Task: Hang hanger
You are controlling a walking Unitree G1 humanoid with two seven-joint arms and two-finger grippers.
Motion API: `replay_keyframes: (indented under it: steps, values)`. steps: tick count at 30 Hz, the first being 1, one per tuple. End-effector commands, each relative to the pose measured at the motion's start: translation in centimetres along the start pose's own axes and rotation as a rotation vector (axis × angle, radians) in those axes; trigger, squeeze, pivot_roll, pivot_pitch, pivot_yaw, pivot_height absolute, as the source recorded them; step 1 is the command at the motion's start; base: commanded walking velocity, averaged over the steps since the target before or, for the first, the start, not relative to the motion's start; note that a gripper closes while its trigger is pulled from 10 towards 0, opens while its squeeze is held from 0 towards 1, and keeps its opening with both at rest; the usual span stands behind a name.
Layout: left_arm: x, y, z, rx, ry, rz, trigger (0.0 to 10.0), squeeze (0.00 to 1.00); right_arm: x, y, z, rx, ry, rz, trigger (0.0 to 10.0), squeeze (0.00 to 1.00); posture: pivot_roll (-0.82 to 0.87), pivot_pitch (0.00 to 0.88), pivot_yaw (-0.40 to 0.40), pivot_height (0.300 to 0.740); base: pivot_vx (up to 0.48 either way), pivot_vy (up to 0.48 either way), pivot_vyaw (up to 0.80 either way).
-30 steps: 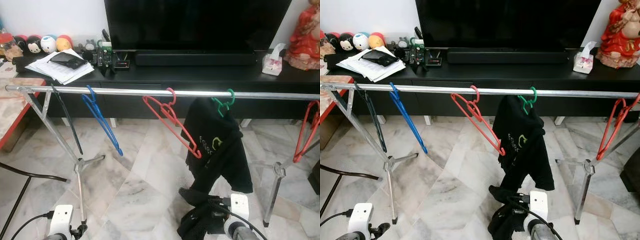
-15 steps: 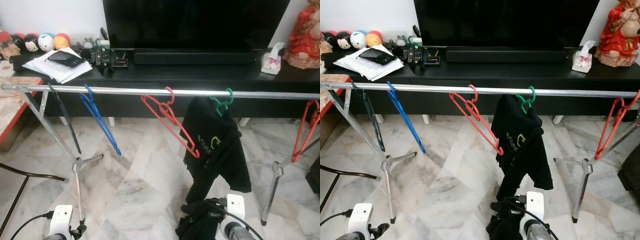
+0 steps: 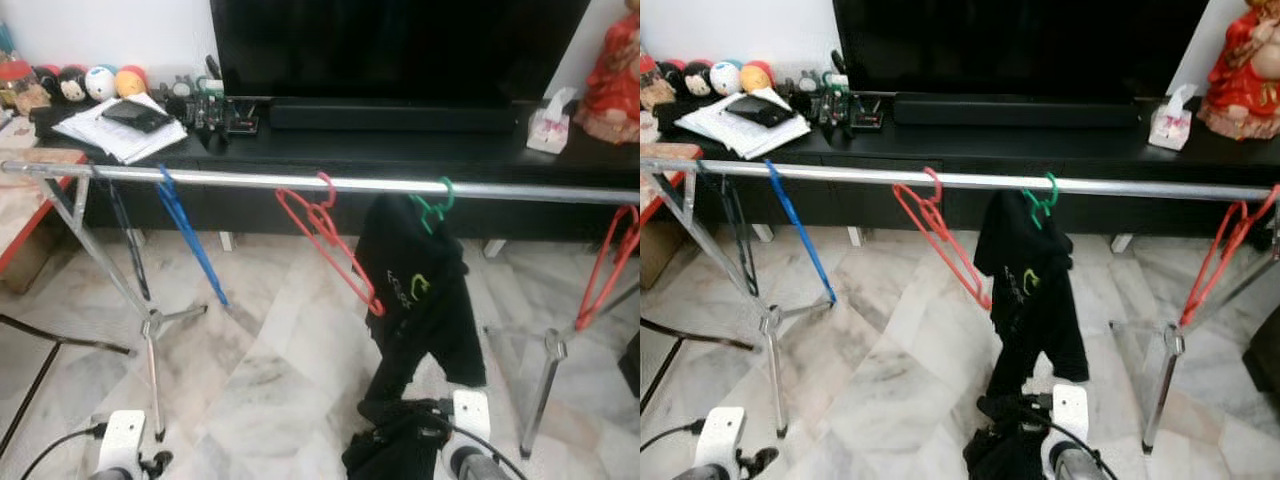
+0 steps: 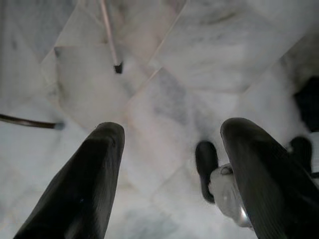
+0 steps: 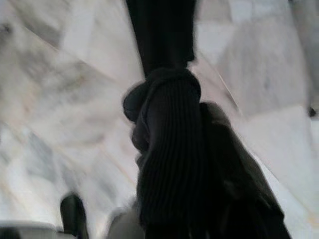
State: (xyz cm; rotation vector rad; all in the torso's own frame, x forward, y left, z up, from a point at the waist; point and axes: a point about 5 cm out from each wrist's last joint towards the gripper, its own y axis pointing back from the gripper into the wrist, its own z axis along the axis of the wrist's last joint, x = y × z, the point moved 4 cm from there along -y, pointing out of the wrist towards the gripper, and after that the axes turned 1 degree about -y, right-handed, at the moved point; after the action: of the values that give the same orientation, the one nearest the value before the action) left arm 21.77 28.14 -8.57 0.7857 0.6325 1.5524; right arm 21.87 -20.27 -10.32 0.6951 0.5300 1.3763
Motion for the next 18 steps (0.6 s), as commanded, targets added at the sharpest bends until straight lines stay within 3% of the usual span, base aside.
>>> replay_keyframes:
  steps: [1, 13, 17, 18]
  values:
    - [0.3, 0.1, -0.5, 0.011, 0.008, 0.008, 10.0, 0.0, 0.4, -0.1, 0.2, -0.005, 0.005, 0.005, 10.0, 0.0, -0.07, 0.045, -0.01, 0.74, 0.0, -0.3, 0.0]
    - [0.3, 0.2, -0.5, 0.003, -0.002, -0.005, 10.0, 0.0, 1.0, 0.0, -0.3, 0.003, 0.003, 0.015, 10.0, 0.0, -0.07, 0.026, -0.009, 0.74, 0.0, -0.302, 0.0]
    - [0.3, 0.2, -0.5, -0.001, -0.005, -0.006, 10.0, 0.0, 0.3, 0.3, -1.0, 0.022, 0.004, 0.006, 10.0, 0.0, -0.07, 0.022, -0.009, 0.74, 0.0, -0.301, 0.0]
    - [0.3, 0.2, -0.5, -0.004, -0.004, -0.005, 10.0, 0.0, -0.6, 0.5, -1.6, 0.039, 0.009, -0.005, 10.0, 0.0, -0.06, 0.021, -0.01, 0.74, 0.0, -0.3, 0.0]
